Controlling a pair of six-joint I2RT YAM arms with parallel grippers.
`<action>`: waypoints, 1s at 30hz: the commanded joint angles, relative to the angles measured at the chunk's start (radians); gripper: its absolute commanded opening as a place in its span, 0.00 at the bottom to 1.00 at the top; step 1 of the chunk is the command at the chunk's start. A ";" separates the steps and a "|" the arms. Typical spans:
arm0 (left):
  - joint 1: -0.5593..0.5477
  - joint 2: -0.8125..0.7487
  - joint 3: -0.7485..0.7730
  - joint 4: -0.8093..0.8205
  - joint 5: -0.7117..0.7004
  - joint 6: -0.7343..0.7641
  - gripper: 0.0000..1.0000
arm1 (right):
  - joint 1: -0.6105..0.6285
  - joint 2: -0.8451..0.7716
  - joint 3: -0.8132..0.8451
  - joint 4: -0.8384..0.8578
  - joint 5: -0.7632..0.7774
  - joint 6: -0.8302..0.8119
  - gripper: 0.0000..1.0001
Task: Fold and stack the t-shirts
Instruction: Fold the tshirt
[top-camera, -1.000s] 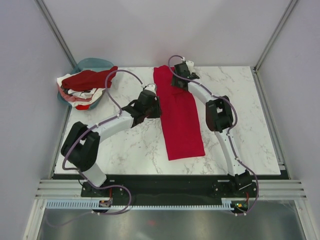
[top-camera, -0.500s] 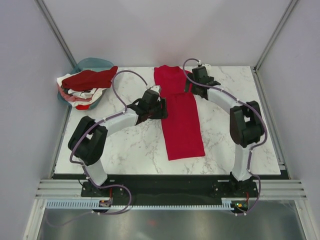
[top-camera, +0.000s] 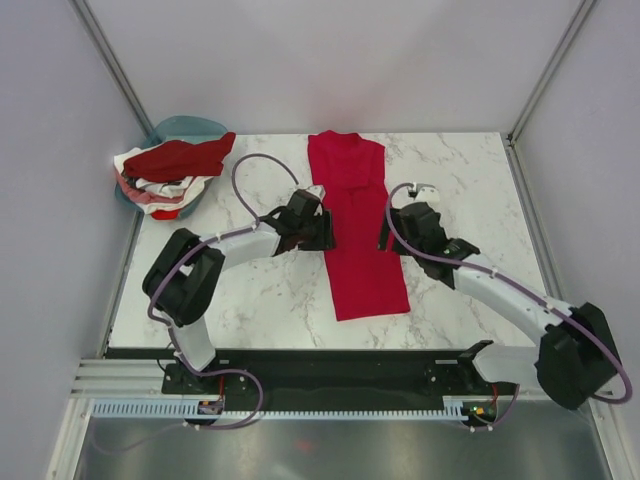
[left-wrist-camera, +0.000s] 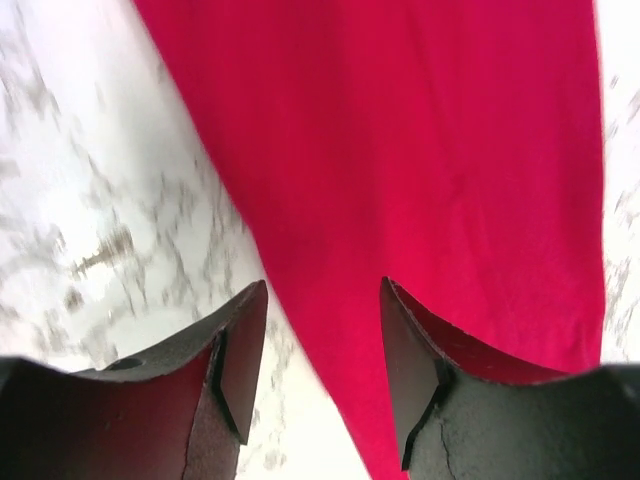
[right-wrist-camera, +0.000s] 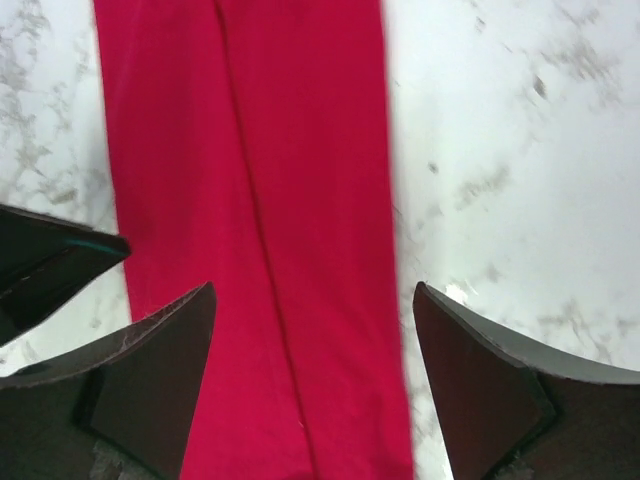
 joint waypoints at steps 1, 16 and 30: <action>-0.052 -0.094 -0.116 0.049 0.018 -0.088 0.56 | -0.009 -0.138 -0.170 -0.013 0.037 0.056 0.88; -0.295 -0.160 -0.472 0.345 -0.076 -0.349 0.56 | 0.051 -0.212 -0.331 -0.065 -0.060 0.122 0.58; -0.374 -0.196 -0.755 0.562 -0.160 -0.485 0.47 | 0.218 -0.153 -0.320 -0.119 0.012 0.190 0.49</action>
